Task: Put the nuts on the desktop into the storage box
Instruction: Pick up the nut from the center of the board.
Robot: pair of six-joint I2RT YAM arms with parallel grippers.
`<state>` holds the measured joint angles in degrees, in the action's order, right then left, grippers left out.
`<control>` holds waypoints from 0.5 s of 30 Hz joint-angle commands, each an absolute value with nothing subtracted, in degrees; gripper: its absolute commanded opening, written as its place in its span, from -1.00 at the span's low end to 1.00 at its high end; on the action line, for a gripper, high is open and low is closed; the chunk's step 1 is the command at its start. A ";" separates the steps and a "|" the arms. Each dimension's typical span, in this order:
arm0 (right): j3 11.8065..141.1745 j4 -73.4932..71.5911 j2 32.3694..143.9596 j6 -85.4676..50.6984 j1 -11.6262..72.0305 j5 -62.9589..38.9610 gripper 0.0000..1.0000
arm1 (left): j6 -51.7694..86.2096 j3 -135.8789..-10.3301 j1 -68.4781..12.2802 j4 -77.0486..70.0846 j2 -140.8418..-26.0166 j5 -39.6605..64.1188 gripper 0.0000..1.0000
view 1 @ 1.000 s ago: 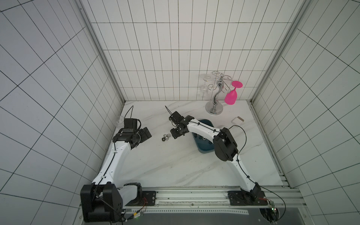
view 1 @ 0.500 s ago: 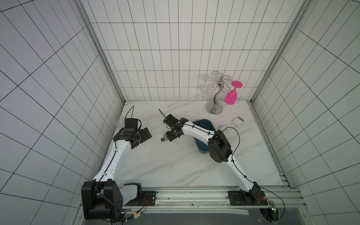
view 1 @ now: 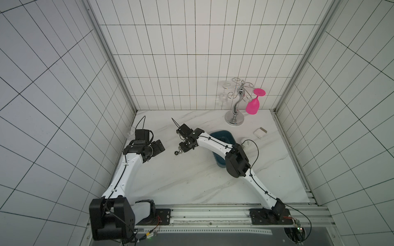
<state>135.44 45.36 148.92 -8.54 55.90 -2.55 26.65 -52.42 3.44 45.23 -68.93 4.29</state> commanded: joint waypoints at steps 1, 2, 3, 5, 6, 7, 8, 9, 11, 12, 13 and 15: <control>133.66 47.34 147.08 -8.17 56.23 -1.61 -0.63 | 25.90 -54.14 3.69 45.29 -68.50 4.28 0.96; 132.30 46.61 145.49 -8.24 56.03 -1.43 -0.63 | 26.12 -54.14 3.69 45.14 -68.46 4.51 0.96; 130.83 45.89 143.74 -8.47 55.86 -1.33 -0.64 | 26.43 -54.06 3.69 44.96 -68.48 5.10 0.96; 127.13 43.85 139.53 -9.47 55.10 -1.33 -0.64 | 26.60 -53.98 3.69 44.17 -68.54 7.14 0.95; 124.77 42.54 136.78 -10.06 54.53 -1.41 -0.64 | 26.74 -53.84 3.64 43.53 -68.55 8.47 0.95; 122.55 41.54 134.32 -10.55 53.97 -1.37 -0.64 | 27.23 -53.79 3.54 42.98 -68.55 9.37 0.95; 119.76 39.85 131.36 -11.17 53.22 -1.33 -0.64 | 27.71 -53.72 3.28 42.47 -68.54 9.93 0.95; 116.97 38.78 128.33 -11.69 52.28 -1.18 -0.63 | 28.15 -53.73 2.95 41.92 -68.47 10.29 0.95; 112.02 37.43 122.84 -12.52 50.52 -0.85 -0.63 | 28.71 -53.70 1.64 41.02 -68.27 10.49 0.95; 109.22 36.91 120.03 -12.94 49.37 -0.65 -0.63 | 29.01 -53.64 0.70 40.52 -68.22 10.38 0.95; 106.57 36.68 117.76 -13.23 48.39 -0.35 -0.62 | 29.28 -53.57 -0.26 40.07 -68.19 10.22 0.95; 100.91 36.56 113.05 -13.75 45.92 0.48 -0.62 | 30.08 -53.12 -2.39 38.61 -68.15 10.02 0.95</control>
<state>105.91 38.26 118.50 -11.81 49.21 -1.78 28.73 -52.47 -0.21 42.17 -68.90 9.08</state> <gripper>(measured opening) 0.256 0.977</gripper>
